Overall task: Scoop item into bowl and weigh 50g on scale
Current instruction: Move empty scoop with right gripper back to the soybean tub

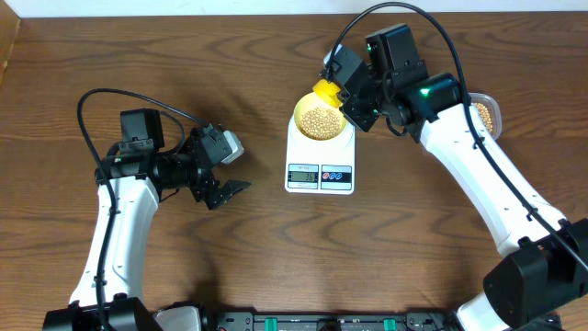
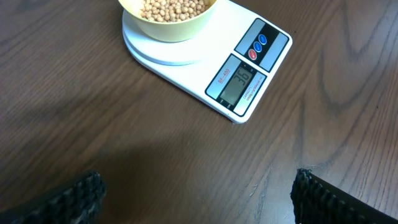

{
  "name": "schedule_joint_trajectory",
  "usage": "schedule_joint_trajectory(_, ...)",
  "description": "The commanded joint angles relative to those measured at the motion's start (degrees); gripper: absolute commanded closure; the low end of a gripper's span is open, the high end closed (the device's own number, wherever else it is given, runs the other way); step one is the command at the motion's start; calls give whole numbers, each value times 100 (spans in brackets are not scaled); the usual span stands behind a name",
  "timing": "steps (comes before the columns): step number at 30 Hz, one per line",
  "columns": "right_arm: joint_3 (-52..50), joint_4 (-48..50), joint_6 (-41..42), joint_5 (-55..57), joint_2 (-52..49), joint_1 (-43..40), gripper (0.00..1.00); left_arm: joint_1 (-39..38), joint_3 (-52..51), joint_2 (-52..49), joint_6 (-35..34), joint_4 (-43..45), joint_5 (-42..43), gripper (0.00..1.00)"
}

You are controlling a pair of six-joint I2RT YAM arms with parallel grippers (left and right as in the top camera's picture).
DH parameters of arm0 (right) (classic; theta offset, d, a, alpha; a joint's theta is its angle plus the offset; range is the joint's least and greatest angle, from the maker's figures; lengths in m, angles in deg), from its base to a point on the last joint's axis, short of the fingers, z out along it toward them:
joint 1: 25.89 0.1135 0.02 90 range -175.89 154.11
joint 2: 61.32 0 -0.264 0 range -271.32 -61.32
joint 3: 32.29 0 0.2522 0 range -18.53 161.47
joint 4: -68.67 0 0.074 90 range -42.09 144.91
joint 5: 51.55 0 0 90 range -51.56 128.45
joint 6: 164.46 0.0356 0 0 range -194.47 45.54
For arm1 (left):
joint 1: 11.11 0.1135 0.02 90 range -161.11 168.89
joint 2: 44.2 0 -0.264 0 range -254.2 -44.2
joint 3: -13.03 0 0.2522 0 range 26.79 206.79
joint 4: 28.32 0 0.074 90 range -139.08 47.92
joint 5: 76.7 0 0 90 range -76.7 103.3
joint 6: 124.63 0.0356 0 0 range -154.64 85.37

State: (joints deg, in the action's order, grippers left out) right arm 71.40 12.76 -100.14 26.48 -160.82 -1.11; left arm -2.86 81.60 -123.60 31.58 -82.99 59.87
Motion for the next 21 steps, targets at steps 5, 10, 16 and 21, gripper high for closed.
schedule_joint_trajectory(5, 125, 323, 918, -44, 136, -92, 99, 20, -59, -35, -9, -17, 31, 2)
schedule_joint_trajectory(10, 125, 306, 1226, -619, 302, -494, 99, 20, -59, -35, -9, -17, 31, 3)
schedule_joint_trajectory(16, 125, -133, 1641, -682, 695, -1471, 99, 20, -59, -35, -9, -17, 31, 2)
schedule_joint_trajectory(21, 125, -535, 1956, -651, 857, -2347, 99, 20, -59, -35, -9, -17, 31, 2)
